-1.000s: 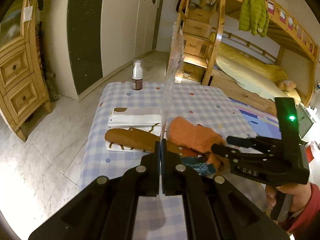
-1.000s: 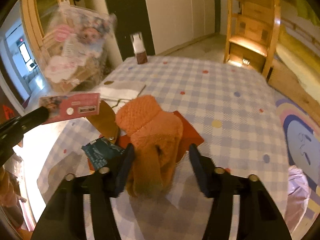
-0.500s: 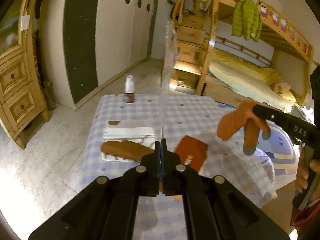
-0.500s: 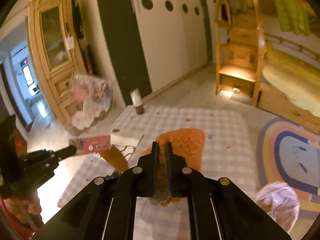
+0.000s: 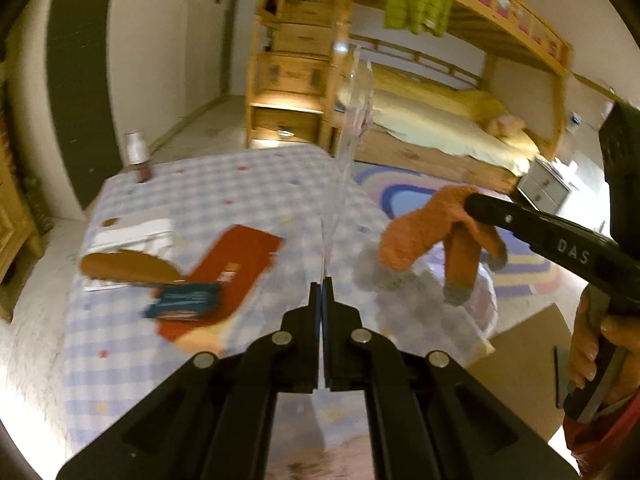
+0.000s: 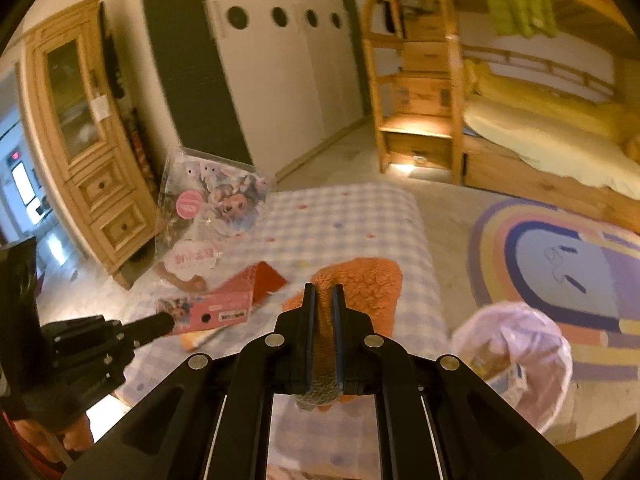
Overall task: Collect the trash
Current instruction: 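Carry the strip and glove to the pink bin and open both grippers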
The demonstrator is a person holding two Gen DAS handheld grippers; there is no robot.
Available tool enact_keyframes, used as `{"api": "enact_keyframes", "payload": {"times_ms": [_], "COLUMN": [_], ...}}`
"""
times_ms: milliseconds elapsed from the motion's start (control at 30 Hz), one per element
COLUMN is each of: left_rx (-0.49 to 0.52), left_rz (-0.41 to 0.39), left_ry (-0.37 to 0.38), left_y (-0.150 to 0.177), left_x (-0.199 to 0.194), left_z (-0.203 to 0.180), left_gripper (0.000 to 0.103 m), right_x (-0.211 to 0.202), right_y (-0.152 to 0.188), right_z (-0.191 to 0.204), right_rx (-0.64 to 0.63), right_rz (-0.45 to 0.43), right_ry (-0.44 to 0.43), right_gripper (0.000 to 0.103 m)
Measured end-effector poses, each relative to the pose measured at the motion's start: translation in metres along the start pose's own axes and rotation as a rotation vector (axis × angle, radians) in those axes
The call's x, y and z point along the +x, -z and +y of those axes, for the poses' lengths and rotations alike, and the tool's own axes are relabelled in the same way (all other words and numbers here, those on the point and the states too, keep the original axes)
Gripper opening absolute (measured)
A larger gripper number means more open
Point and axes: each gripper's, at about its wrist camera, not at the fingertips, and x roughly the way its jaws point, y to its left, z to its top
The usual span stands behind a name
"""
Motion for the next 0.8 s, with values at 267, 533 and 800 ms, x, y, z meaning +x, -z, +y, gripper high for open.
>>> {"api": "enact_keyframes", "payload": {"times_ms": [267,533,800], "left_rx": [0.142,0.234,0.28], "left_rz": [0.05,0.112,0.19], "left_ry": [0.115,0.199,0.197], "left_y": [-0.013,-0.026,-0.025], "left_x": [0.044,0.097,0.15], "left_z": [-0.086,-0.158,-0.197], "left_gripper": [0.0,0.0,0.0], "right_x": [-0.037,-0.067,-0.069], "right_y": [0.019,0.044,0.057], "right_z": [-0.075,-0.151,-0.202], "right_rx": [0.12,0.248,0.313], "right_rz": [-0.031,-0.048,-0.04], "right_ry": [0.133,0.297,0.338], "right_gripper": [0.008,0.008,0.008]}}
